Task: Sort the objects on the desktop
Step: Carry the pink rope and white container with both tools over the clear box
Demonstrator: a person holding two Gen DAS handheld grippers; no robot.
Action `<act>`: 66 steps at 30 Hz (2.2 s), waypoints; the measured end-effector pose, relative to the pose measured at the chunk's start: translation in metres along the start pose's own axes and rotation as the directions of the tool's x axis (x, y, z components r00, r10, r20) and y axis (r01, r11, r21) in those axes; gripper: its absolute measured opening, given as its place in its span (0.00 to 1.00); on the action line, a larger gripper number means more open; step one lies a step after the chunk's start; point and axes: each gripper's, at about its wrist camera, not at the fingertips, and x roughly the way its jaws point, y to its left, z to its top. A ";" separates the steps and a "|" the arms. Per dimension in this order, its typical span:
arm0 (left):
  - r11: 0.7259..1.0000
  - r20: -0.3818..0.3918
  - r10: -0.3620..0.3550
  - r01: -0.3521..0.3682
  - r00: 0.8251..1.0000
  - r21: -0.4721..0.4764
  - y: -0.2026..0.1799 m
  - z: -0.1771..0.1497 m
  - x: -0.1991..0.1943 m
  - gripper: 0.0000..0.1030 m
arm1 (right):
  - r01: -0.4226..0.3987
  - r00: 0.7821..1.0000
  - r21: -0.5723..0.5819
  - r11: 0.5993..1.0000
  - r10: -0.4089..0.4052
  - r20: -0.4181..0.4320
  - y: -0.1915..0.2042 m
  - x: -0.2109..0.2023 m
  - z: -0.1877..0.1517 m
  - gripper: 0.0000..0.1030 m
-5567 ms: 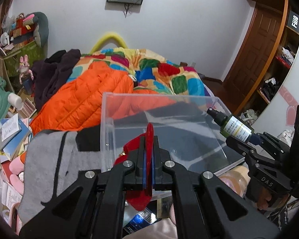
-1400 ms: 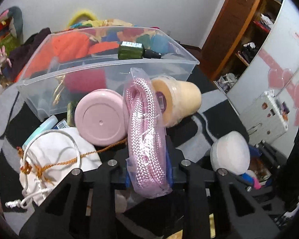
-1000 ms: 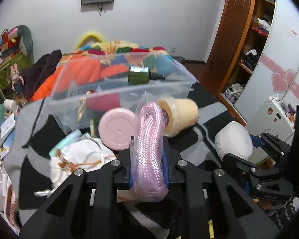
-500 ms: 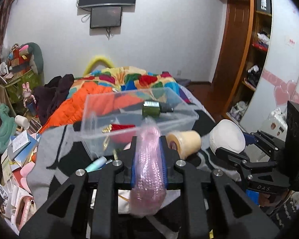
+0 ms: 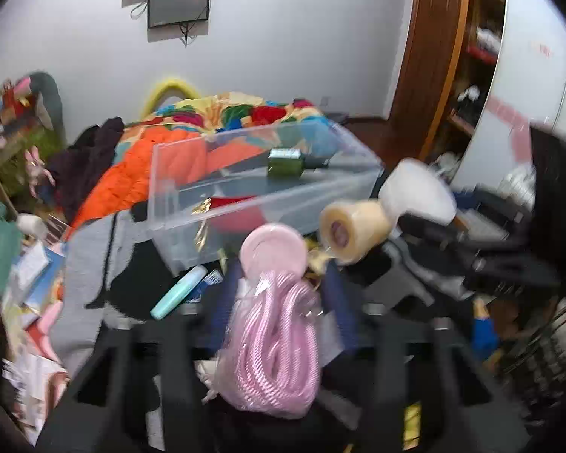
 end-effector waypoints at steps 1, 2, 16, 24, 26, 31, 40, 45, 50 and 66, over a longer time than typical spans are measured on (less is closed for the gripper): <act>1.000 -0.006 -0.003 0.003 1.000 0.019 -0.004 -0.004 0.001 0.58 | -0.001 1.000 -0.001 1.000 0.001 -0.003 0.000 0.001 0.000 0.61; 0.999 -0.019 -0.012 0.013 1.000 0.040 -0.008 -0.008 0.003 0.60 | -0.001 1.000 -0.003 1.000 0.001 -0.005 0.001 0.001 -0.001 0.61; 0.959 -0.106 0.154 -0.123 0.982 0.254 -0.028 -0.045 0.068 0.74 | 0.007 1.000 0.006 1.000 -0.007 -0.028 -0.003 -0.002 -0.008 0.61; 0.984 -0.067 0.104 -0.093 0.992 0.149 -0.013 -0.048 0.046 0.59 | -0.005 0.999 0.027 1.000 0.006 -0.043 -0.006 0.003 -0.009 0.61; 0.991 -0.058 0.077 -0.070 0.995 0.112 -0.006 -0.044 0.038 0.57 | -0.006 0.999 0.027 1.000 0.007 -0.038 -0.006 0.002 -0.007 0.61; 0.999 -0.018 0.024 -0.023 1.000 0.032 0.006 -0.033 0.018 0.56 | -0.010 1.000 0.026 1.000 0.010 -0.013 -0.004 -0.002 0.001 0.61; 0.997 0.113 -0.010 0.019 0.994 -0.078 0.039 -0.004 -0.014 0.55 | -0.017 1.000 0.027 0.999 0.017 0.005 0.000 0.006 0.019 0.61; 0.993 0.169 -0.017 0.036 0.985 -0.113 0.048 0.021 -0.017 0.55 | -0.021 1.000 0.041 0.999 0.020 0.023 0.002 0.017 0.032 0.61; 0.987 0.212 -0.032 0.064 0.977 -0.147 0.060 0.045 -0.010 0.55 | -0.013 0.999 0.057 0.998 0.011 0.036 -0.002 0.027 0.048 0.61; 0.949 0.125 -0.026 0.063 0.992 -0.309 0.106 0.079 0.071 0.55 | 0.042 0.999 0.095 0.995 -0.041 -0.007 -0.034 0.069 0.061 0.61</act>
